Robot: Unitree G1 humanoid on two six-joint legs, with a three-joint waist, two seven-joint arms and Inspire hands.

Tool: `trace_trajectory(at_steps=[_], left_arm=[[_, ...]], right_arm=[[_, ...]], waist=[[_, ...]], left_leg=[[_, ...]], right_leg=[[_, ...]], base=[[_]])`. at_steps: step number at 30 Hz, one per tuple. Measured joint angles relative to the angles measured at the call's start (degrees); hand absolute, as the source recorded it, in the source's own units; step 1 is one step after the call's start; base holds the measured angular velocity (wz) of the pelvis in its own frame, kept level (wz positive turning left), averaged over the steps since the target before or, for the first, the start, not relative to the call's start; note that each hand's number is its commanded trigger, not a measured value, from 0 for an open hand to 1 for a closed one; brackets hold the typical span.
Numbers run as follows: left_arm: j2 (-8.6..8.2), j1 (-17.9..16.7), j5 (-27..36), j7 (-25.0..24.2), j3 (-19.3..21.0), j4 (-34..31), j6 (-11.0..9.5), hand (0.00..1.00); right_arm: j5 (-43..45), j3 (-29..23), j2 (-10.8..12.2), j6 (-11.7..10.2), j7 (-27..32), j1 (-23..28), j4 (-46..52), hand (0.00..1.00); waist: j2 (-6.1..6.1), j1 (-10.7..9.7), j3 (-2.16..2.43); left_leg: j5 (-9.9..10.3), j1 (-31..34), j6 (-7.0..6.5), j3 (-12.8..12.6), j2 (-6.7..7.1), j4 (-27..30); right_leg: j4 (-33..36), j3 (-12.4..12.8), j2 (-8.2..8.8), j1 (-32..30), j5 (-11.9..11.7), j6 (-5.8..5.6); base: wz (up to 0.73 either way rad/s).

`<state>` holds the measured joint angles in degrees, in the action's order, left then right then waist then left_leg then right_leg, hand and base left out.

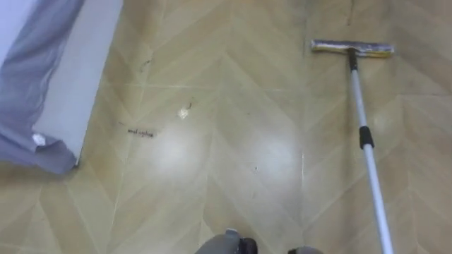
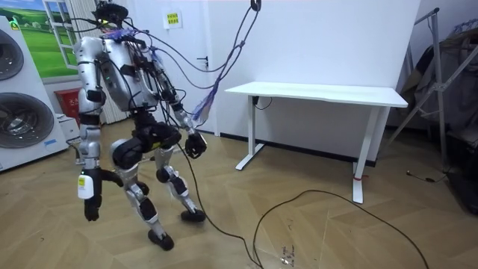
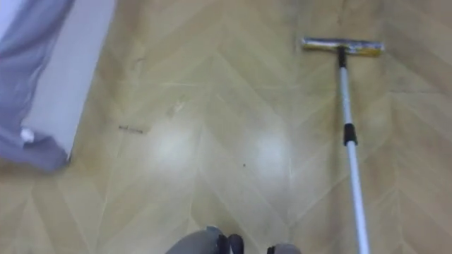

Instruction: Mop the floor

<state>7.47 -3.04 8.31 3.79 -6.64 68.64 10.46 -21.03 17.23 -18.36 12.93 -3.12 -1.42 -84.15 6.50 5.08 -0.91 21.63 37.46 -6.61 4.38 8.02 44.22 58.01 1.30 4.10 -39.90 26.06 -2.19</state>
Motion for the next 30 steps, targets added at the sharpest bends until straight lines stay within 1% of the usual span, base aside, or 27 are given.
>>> trace_trajectory(at_steps=[1,2,3,5,6,7,8,9,10,11,12,13,14,16,17,18,19,20,21,22,23,24,25,27,28,29,30], left_arm=[[0.06,-0.38,0.07,0.64,0.00,-0.03,0.13,0.00],[0.16,-0.48,0.08,1.04,-0.01,-0.02,0.38,0.00],[0.30,-0.54,0.17,1.61,0.09,0.02,0.68,0.00],[0.16,-0.52,1.19,1.71,0.09,-0.40,0.70,0.00],[0.46,-0.49,2.45,1.67,0.07,-0.51,0.91,0.00],[1.36,-0.34,3.81,1.65,0.07,-0.62,1.42,0.00],[1.92,-0.23,4.78,1.65,0.06,-0.63,1.62,0.00],[3.18,0.05,6.66,1.65,0.07,-0.64,1.86,0.00],[4.84,0.08,7.76,1.70,-0.42,-1.26,1.84,0.00],[6.21,-0.15,8.00,1.79,-0.46,-2.11,1.80,0.00],[6.71,-0.50,8.03,1.87,-0.63,-2.47,1.81,0.00],[7.55,-1.39,8.08,2.14,-1.52,-3.49,2.12,0.00],[7.64,-2.24,8.07,2.15,-1.49,-4.43,2.66,0.00],[7.57,-4.19,7.84,1.99,-1.44,-6.47,3.43,0.00],[7.45,-4.33,7.36,1.37,-1.45,-6.86,3.53,0.00],[7.31,-4.10,6.99,0.84,-1.44,-6.91,3.51,0.00],[7.14,-3.76,6.28,-0.29,-1.32,-7.25,3.36,0.00],[7.03,-3.62,5.73,-0.86,-1.32,-7.26,3.32,0.00],[6.75,-3.26,4.73,-1.77,-1.23,-6.75,3.42,0.00],[5.86,-3.08,3.52,-2.56,-0.87,-6.60,3.74,0.00],[5.30,-2.90,2.95,-2.91,-0.27,-6.32,3.84,0.00],[4.61,-2.71,1.74,-3.36,0.17,-5.58,3.77,0.00],[3.61,-2.53,0.16,-3.56,1.32,-5.60,4.40,0.00],[2.19,-2.05,-1.43,-3.57,2.23,-5.49,4.42,0.00],[1.82,-1.02,-1.75,-3.54,2.12,-5.42,4.28,0.00],[1.68,-0.63,-1.67,-3.49,2.10,-5.40,3.71,0.00],[1.54,0.32,-1.33,-3.23,1.96,-5.39,2.50,0.00]], right_arm=[[0.91,0.10,1.21,0.01,0.59,-0.01,1.25,1.00],[1.31,0.14,1.68,0.04,0.68,-0.13,1.61,1.00],[2.60,-0.14,2.53,0.52,0.83,-1.00,1.89,1.00],[3.31,-1.43,2.64,2.07,1.04,-2.60,1.60,1.00],[3.70,-2.24,2.03,3.40,1.00,-5.05,1.43,1.00],[4.45,-2.99,1.15,4.75,0.78,-8.88,1.33,1.00],[4.52,-3.06,0.48,5.23,0.40,-11.22,0.98,1.00],[4.15,-2.72,-1.13,5.23,-0.06,-15.74,0.60,1.00],[3.51,-2.61,-3.06,4.41,-0.78,-20.04,0.64,1.00],[3.08,-2.64,-5.18,3.43,-1.51,-23.87,1.00,1.00],[3.03,-2.43,-6.09,2.91,-1.63,-25.13,1.21,1.00],[2.94,-1.41,-7.55,1.79,-1.91,-28.09,2.13,1.00],[2.12,-0.79,-8.51,1.31,-2.20,-30.14,2.54,1.00],[-0.87,-0.63,-8.53,2.04,-3.32,-30.50,1.87,1.00],[-2.53,-0.96,-8.65,1.47,-3.93,-28.60,1.94,1.00],[-3.31,-1.09,-8.74,1.24,-4.03,-27.33,2.15,1.00],[-3.95,-2.17,-8.48,0.71,-3.99,-23.99,2.52,1.00],[-4.31,-2.75,-8.00,0.50,-3.87,-22.35,2.33,1.00],[-5.96,-3.26,-6.75,-0.38,-3.84,-18.40,1.51,1.00],[-6.67,-3.84,-5.85,-0.88,-4.17,-14.62,-0.23,1.00],[-6.67,-4.03,-5.40,-0.91,-4.33,-12.72,-1.38,1.00],[-5.62,-3.82,-4.36,-0.90,-4.30,-9.71,-3.09,1.00],[-5.33,-2.76,-4.03,-1.62,-3.88,-6.42,-3.20,1.00],[-4.72,-1.47,-3.46,-3.54,-2.99,-1.86,-3.19,1.00],[-4.10,-0.96,-3.09,-4.15,-2.45,0.92,-3.06,1.00],[-3.74,-1.00,-2.78,-4.23,-2.10,2.07,-3.03,1.00],[-3.67,-1.01,-1.91,-4.21,-1.30,3.51,-3.02,1.00]], waist=[[-0.36,-0.13,-0.05],[-0.60,-0.14,-0.14],[-1.12,-0.38,-0.23],[-1.36,-0.32,-0.16],[-2.01,0.31,-0.16],[-3.58,1.66,-0.33],[-3.77,2.42,-0.14],[-5.01,3.32,-0.50],[-6.20,4.39,-0.57],[-7.24,5.57,-0.89],[-7.53,6.27,-0.86],[-7.94,6.89,-0.78],[-8.08,8.03,-0.78],[-8.75,8.65,-0.78],[-8.96,7.99,-0.86],[-8.78,7.52,-0.92],[-8.20,7.37,-0.65],[-8.00,7.28,-0.71],[-7.63,6.77,-0.51],[-5.89,5.75,-0.30],[-5.31,5.70,-0.18],[-4.83,5.72,0.03],[-3.76,5.48,0.12],[-1.99,2.97,0.23],[-1.06,0.85,0.61],[-1.07,0.05,0.64],[-0.75,-1.08,0.81]], left_leg=[[-0.30,-1.09,0.76,1.64,0.07,-1.70],[-0.17,-1.30,1.26,2.49,0.13,-1.90],[0.38,-1.22,2.22,3.02,0.14,-1.44],[0.53,-0.98,2.83,2.86,-0.31,-0.33],[0.95,-0.92,3.61,2.59,-1.19,0.60],[1.00,-0.56,3.71,1.94,-1.92,1.93],[1.05,-0.18,3.82,1.84,-2.52,2.95],[1.23,0.67,4.16,1.85,-3.39,5.39],[1.00,2.29,5.13,1.69,-3.83,8.69],[0.45,4.32,6.11,1.20,-5.26,12.95],[0.13,5.42,6.62,0.81,-5.85,15.12],[-0.69,7.29,7.90,-0.09,-7.31,18.62],[-1.58,8.27,8.20,-1.15,-8.37,21.58],[-2.81,9.11,7.66,-2.89,-8.58,22.97],[-1.61,9.11,6.72,-3.87,-8.14,17.94],[-1.51,9.32,6.76,-4.37,-7.94,14.07],[-2.18,9.40,7.04,-5.26,-7.09,5.79],[-3.16,9.29,5.56,-5.77,-6.60,3.00],[-4.66,7.87,3.69,-6.80,-6.37,1.14],[-4.59,6.36,2.96,-8.46,-6.34,0.01],[-4.23,5.29,2.30,-9.44,-6.30,-0.69],[-3.71,3.32,1.47,-11.86,-6.33,-1.94],[-3.22,2.07,0.83,-12.71,-6.31,-1.59],[-3.13,0.70,0.69,-13.85,-5.95,-0.41],[-3.14,-0.39,0.66,-13.94,-5.10,-0.75],[-3.07,-0.92,0.55,-13.96,-4.80,-0.92],[-2.88,-2.44,0.22,-13.60,-4.34,-1.75]], right_leg=[[-8.27,0.17,0.01,0.35,-0.31,-0.10],[-11.71,0.00,-0.12,0.55,-1.16,-0.15],[-13.15,-1.25,0.24,1.08,-4.54,0.91],[-13.15,-5.03,1.02,2.07,-3.90,2.10],[-12.90,-6.72,0.95,2.50,-3.39,2.99],[-12.25,-7.53,0.98,2.45,-2.82,3.86],[-11.90,-8.16,0.90,2.47,-2.46,4.27],[-11.15,-9.67,0.79,2.76,-1.81,5.17],[-10.30,-10.82,0.48,2.62,-0.84,5.91],[-9.03,-11.48,-0.27,2.35,0.11,6.67],[-8.45,-12.00,-0.57,2.28,0.59,7.11],[-7.02,-12.45,-1.12,2.26,1.80,7.40],[-5.91,-12.51,-1.56,2.75,3.06,7.56],[-5.64,-12.02,-1.22,4.34,4.26,7.94],[-6.29,-10.90,-1.11,5.01,4.49,7.97],[-7.04,-10.52,-1.12,5.45,4.50,7.94],[-9.00,-10.30,-1.25,6.28,4.40,7.68],[-9.85,-9.94,-1.25,6.93,4.43,7.42],[-11.50,-8.28,-1.24,8.25,4.36,6.67],[-12.40,-6.70,-1.39,9.57,3.71,5.46],[-11.99,-5.66,-1.34,10.03,3.34,4.76],[-10.24,-4.08,-0.76,10.09,2.39,3.16],[-8.70,-4.28,0.09,10.23,1.07,2.07],[-5.58,-4.37,1.20,10.69,-1.42,1.63],[-2.90,-4.43,1.96,10.56,-3.15,1.18],[-1.36,-4.20,2.03,9.81,-4.19,0.78],[1.91,-2.51,1.84,8.55,-7.24,0.22]], base=[[-0.72],[-0.43],[0.05],[0.34],[0.27],[0.16],[0.10],[0.25],[0.31],[0.23],[0.16],[0.17],[0.21],[0.47],[0.89],[1.11],[0.87],[0.96],[0.96],[0.90],[0.44],[-0.22],[-0.45],[-0.18],[0.17],[0.06],[-0.38]])
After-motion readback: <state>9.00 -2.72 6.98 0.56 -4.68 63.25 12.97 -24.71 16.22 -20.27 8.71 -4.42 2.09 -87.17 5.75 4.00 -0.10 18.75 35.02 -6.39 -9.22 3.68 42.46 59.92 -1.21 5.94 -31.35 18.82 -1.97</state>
